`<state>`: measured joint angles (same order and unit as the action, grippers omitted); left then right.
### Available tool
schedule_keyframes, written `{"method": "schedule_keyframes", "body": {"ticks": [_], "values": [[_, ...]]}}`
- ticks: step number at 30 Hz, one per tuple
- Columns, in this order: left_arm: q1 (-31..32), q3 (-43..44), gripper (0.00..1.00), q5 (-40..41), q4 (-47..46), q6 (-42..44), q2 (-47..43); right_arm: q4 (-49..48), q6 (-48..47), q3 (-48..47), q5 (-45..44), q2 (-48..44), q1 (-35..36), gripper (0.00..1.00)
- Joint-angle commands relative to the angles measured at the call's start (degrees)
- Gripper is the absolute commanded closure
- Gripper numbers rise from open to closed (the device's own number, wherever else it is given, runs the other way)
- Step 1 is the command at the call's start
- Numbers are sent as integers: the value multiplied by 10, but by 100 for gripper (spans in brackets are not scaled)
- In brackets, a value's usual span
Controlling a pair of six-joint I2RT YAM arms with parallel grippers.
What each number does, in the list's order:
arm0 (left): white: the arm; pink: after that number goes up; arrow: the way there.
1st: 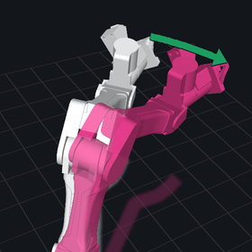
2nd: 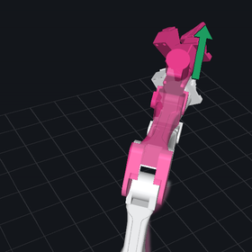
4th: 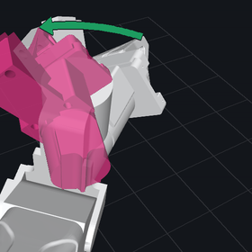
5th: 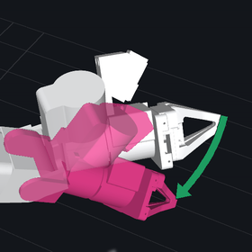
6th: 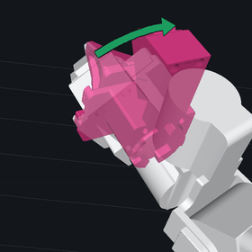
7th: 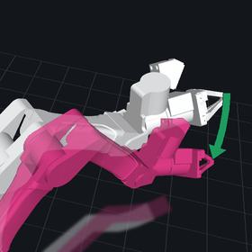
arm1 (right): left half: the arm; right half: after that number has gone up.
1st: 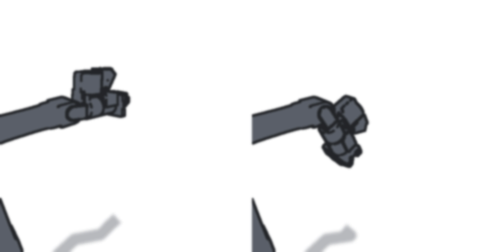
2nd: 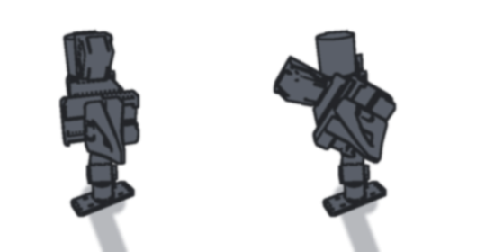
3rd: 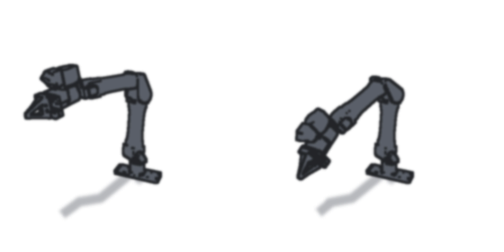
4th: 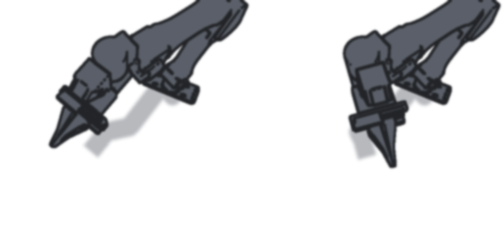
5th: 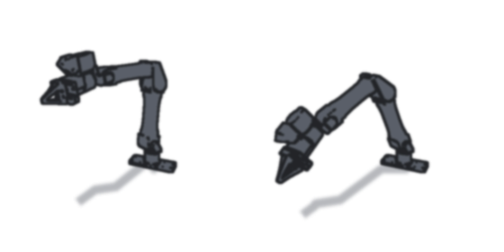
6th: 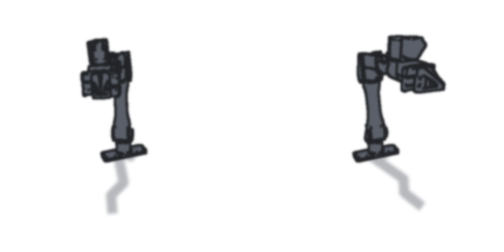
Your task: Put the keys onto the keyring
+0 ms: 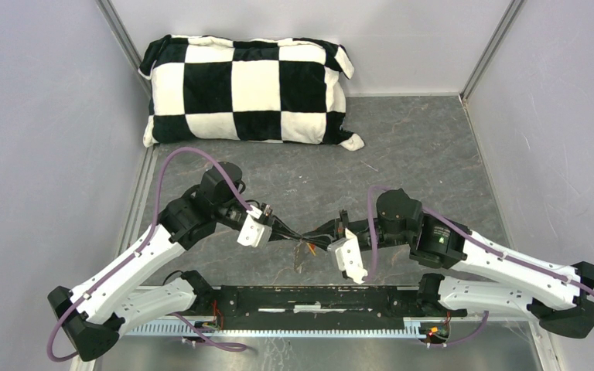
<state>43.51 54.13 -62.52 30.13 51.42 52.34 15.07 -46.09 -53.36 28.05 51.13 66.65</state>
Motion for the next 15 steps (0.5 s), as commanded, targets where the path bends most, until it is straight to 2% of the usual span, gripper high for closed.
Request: {"method": "schedule_keyframes", "body": {"ticks": [1, 6, 15], "values": [[-1, 12, 98, -19, -26, -17, 2, -37, 21, 3, -36, 16, 2, 100], [-1, 24, 98, -10, -38, -65, 5, -24, 37, -11, -52, 34, 2, 100], [-5, -25, 98, -10, -221, -289, -20, 42, 44, -60, -28, 57, -19, 100]]}}
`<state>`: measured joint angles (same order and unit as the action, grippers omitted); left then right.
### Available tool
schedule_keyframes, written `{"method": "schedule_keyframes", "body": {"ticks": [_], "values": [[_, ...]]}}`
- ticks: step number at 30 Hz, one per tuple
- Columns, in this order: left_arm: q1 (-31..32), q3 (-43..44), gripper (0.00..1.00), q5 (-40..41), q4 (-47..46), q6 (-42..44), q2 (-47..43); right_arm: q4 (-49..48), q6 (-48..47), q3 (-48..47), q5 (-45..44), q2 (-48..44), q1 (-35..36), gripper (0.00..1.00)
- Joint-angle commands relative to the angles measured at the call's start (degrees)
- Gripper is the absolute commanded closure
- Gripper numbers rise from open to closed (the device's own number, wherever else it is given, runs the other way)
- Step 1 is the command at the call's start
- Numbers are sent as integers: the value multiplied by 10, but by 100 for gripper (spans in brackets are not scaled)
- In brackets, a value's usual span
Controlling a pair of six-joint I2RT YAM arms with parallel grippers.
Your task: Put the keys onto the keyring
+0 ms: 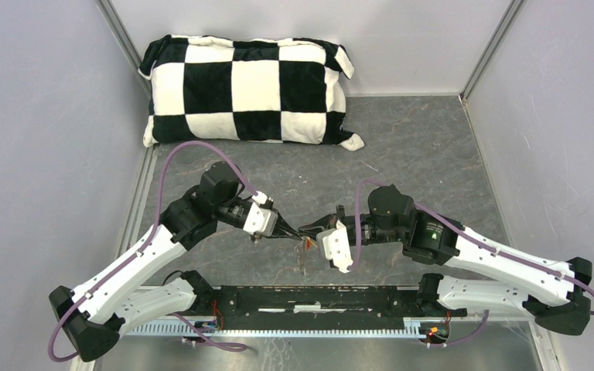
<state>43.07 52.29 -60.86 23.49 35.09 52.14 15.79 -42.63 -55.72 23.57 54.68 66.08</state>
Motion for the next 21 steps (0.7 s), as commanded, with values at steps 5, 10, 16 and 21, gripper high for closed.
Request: {"method": "schedule_keyframes", "body": {"ticks": [5, 10, 16, 21], "values": [[-3, -47, 98, -36, -231, -195, -30, 94, 0, -101, 65, 64, -35, 89], [-3, -65, 98, -38, -307, -226, -32, 160, -18, -161, 114, 112, -59, 79], [-3, -87, 98, -28, -403, -264, -39, 211, -32, -229, 151, 151, -82, 70], [-1, -115, 98, -19, -484, -322, -46, 235, -42, -273, 187, 184, -91, 67]]}}
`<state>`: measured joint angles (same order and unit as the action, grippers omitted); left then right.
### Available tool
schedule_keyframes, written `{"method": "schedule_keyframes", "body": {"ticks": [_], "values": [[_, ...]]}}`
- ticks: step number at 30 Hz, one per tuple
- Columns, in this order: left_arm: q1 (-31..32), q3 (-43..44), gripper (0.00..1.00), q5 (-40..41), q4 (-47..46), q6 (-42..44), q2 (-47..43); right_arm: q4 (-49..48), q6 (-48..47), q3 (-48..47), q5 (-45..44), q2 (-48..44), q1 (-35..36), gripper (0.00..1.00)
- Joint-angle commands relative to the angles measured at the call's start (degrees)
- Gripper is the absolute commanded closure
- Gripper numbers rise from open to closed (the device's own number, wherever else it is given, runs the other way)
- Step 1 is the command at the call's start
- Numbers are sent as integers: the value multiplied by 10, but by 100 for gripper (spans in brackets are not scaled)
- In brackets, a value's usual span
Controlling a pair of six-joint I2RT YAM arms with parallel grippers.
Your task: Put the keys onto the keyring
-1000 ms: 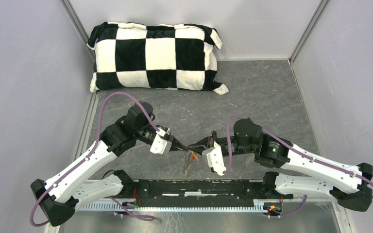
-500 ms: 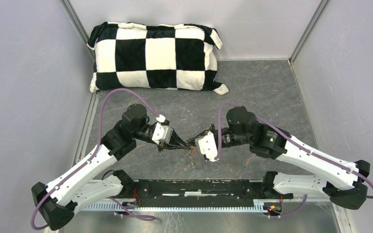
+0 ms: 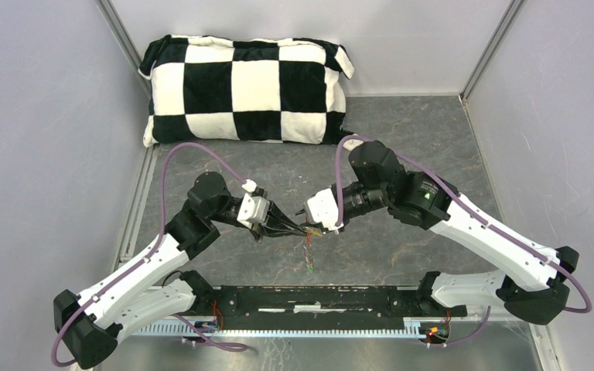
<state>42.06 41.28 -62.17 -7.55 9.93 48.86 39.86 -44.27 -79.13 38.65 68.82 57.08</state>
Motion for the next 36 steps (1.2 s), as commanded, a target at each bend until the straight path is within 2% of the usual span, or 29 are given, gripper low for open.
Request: {"method": "schedule_keyframes", "body": {"ticks": [1, 8, 12, 15, 21, 26, 32, 36], "values": [[10, -9, 98, -3, -191, -83, -15, 7, -33, -53, 47, 52, -2, 66], [20, -32, 98, 32, -266, -151, -26, 72, -54, -121, 69, 103, -16, 65], [21, -56, 98, 44, -295, -160, -41, 103, -23, -166, 113, 130, -37, 64], [21, -76, 98, 48, -320, -155, -51, 96, 17, -162, 126, 132, -39, 64], [24, -104, 98, 44, -355, -129, -61, -5, 131, -96, 175, 115, -42, 63], [25, -121, 98, 63, -400, -96, -63, -135, 265, -12, 170, 74, -43, 61], [25, -123, 98, 76, -454, -86, -49, -183, 351, 16, 162, 53, -54, 58], [25, -125, 98, 90, -470, -89, -51, -189, 385, -2, 166, 57, -63, 58]]}}
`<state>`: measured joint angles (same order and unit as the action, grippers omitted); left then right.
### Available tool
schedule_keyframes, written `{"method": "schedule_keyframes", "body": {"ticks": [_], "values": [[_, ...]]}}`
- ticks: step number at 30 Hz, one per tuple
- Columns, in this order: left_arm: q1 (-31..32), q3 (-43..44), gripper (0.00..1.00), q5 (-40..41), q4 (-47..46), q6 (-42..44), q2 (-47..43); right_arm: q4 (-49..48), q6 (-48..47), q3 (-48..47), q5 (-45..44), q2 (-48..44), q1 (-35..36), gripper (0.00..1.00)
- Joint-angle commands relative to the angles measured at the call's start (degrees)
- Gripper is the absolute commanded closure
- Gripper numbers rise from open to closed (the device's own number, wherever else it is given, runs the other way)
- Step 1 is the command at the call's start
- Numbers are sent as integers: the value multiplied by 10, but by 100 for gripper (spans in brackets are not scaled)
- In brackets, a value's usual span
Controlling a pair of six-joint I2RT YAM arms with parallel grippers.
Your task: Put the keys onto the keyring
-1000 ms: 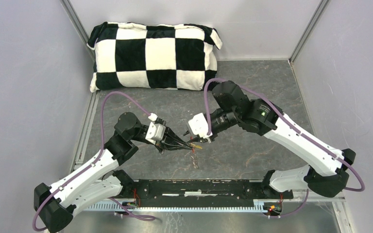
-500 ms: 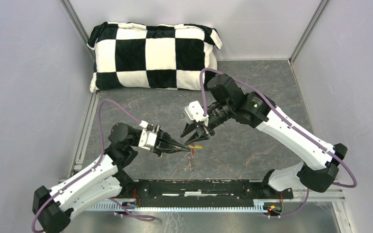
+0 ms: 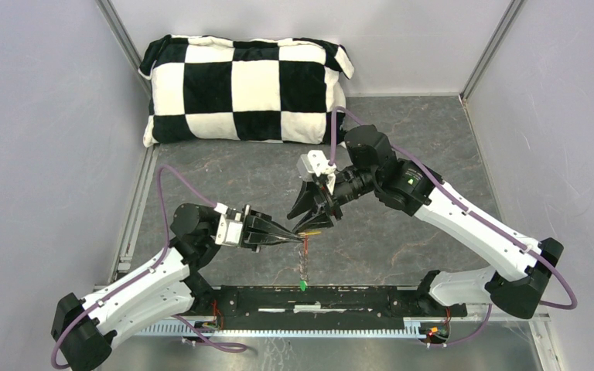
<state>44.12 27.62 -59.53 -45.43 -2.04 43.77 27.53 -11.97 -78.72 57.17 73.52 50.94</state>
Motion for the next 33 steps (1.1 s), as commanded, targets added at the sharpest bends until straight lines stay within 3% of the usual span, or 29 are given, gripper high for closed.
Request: {"method": "schedule_keyframes", "body": {"ticks": [1, 15, 30, 33], "values": [[4, 12, 98, 69, -98, 30, 0, -75, 77, -7, -16, 11, -5, 58], [5, 5, 98, 112, -207, 32, 5, -157, 228, -35, 17, 31, -13, 57], [5, -10, 98, 131, -233, 94, -8, -229, 318, -29, 24, 36, -13, 56], [4, -10, 98, 130, -235, 103, -8, -283, 353, -7, 25, 28, -14, 56]]}}
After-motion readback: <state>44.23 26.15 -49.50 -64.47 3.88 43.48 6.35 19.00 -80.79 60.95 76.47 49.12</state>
